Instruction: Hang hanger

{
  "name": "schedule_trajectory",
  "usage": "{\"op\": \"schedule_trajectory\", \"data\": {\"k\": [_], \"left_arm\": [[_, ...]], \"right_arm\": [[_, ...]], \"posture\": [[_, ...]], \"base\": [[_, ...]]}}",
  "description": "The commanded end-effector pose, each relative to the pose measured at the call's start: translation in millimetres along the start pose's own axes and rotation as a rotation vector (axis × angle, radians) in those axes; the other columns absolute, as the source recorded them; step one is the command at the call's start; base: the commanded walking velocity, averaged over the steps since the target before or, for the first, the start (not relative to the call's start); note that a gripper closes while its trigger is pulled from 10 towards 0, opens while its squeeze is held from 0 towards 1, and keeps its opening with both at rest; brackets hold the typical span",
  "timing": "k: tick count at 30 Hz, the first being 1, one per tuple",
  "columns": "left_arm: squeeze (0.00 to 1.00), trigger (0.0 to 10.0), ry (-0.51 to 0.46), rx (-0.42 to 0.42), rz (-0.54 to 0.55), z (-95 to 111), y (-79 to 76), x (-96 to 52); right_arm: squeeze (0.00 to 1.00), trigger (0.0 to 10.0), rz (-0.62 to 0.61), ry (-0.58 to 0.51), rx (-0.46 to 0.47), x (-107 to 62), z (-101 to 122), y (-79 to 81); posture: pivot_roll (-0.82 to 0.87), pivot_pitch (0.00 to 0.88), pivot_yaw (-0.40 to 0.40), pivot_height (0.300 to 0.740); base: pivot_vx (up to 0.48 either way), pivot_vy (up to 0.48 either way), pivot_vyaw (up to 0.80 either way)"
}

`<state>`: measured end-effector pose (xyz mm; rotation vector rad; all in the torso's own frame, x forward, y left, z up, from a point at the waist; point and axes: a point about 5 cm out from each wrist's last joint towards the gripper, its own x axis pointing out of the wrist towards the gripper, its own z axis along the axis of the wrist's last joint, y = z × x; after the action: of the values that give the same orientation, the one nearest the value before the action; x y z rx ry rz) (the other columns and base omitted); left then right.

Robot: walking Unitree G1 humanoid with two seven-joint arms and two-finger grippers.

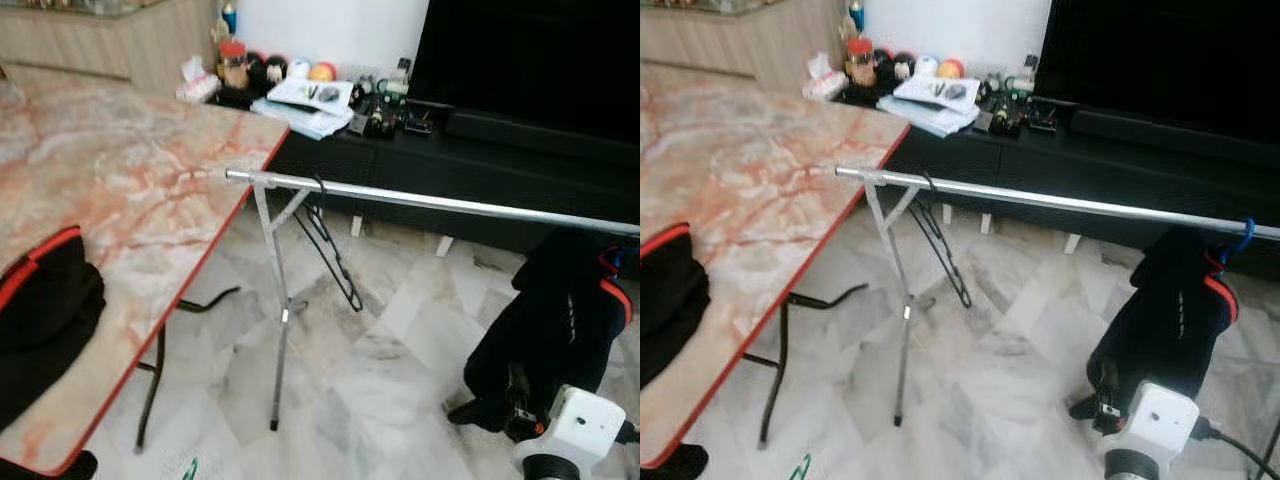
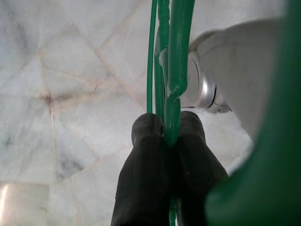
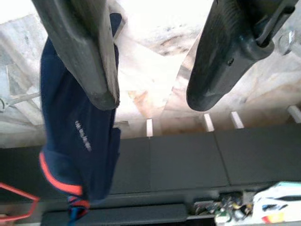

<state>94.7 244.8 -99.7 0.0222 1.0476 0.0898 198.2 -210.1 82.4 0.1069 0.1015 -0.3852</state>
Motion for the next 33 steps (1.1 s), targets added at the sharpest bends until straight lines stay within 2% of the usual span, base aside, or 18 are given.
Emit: {"op": "schedule_trajectory", "data": {"k": [1,8,12,16,22,25,31,33], "left_arm": [[0.0,10.0,0.006,0.008,-0.015,-2,-4.6,0.4],[0.0,10.0,-0.008,0.014,-0.021,4,-7.6,2.6],[0.0,10.0,-0.014,0.015,-0.022,7,-8.9,3.6],[0.0,10.0,-0.016,0.015,-0.022,8,-9.4,4.0],[0.0,10.0,-0.02,0.014,-0.022,8,-8.7,3.7],[0.0,10.0,-0.022,0.015,-0.023,8,-8.3,3.4],[0.0,10.0,-0.023,0.023,-0.017,10,-6.7,3.9],[0.0,10.0,-0.038,0.028,-0.008,16,-5.9,5.3]], "right_arm": [[0.0,10.0,-0.042,0.031,0.015,-0.1,-6,-7.7],[0.0,10.0,-0.043,0.054,0.026,0.7,-13,-6.4],[0.0,10.0,-0.076,0.084,0.064,2.1,-18,-10.1],[0.0,10.0,-0.109,0.118,0.094,2.9,-24,-14.6],[0.0,10.0,-0.093,0.116,0.082,3.2,-25,-12.9],[0.0,10.0,-0.086,0.108,0.079,3.8,-25,-12.1],[0.0,10.0,-0.004,0.152,0.053,6.8,-32,-4.7],[0.0,10.0,0.078,0.209,-0.014,9.6,-41,0.5]], "posture": [[0.04,0.133,-0.024,0.74],[0.04,0.131,-0.022,0.74],[0.04,0.128,-0.022,0.74],[0.04,0.128,-0.023,0.74],[0.04,0.127,-0.024,0.74],[0.04,0.126,-0.024,0.74],[0.04,0.122,-0.024,0.74],[0.03,0.118,-0.026,0.74]], "base": [[0.0,-0.27,0.0],[0.0,-0.274,0.0],[0.0,-0.279,0.0],[0.0,-0.282,-0.65],[0.0,-0.281,-0.76],[0.0,-0.282,0.0],[0.0,-0.236,0.0],[0.0,0.0,0.0]]}}
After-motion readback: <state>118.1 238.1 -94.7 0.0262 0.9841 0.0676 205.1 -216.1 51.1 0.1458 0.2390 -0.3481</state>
